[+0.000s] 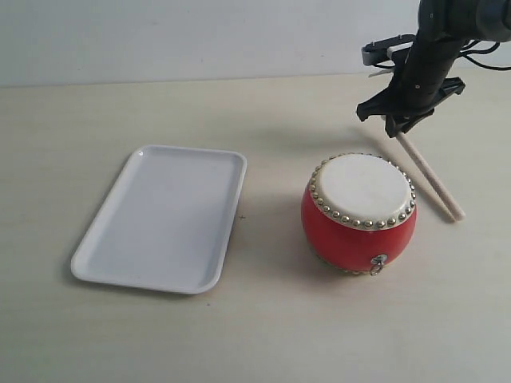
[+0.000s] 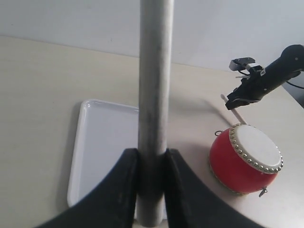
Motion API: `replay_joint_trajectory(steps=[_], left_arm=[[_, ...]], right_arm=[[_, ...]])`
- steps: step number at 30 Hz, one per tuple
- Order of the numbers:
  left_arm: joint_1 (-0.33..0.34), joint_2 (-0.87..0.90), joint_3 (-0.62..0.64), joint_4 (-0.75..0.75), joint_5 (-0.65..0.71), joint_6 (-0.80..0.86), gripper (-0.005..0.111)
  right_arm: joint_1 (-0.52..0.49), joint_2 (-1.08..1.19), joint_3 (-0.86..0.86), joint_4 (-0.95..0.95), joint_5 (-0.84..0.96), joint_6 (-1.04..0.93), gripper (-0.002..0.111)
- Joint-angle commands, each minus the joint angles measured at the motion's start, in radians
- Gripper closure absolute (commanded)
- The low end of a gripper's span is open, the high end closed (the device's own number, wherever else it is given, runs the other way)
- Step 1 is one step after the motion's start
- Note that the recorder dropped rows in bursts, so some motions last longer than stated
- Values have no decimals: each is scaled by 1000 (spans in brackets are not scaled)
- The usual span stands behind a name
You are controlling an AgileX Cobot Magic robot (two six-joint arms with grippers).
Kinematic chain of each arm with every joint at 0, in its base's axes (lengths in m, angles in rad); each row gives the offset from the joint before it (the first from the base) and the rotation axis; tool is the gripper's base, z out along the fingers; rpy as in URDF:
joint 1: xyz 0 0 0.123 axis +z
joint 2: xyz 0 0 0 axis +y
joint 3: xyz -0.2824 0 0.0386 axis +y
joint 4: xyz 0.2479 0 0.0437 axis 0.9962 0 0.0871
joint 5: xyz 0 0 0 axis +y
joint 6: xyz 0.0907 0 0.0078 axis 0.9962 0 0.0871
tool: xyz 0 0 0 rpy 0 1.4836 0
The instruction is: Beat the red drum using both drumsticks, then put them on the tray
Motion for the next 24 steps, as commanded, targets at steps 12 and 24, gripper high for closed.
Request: replay_joint_trajectory(steps=[12,24], left_arm=[[3,0,4,17,-7,-10,107],[3,0,4,34,-7,-12,107]], right_arm=[[-1,10,5,-8,-5,30,94],[-1,10,5,-13,-9,30,78]])
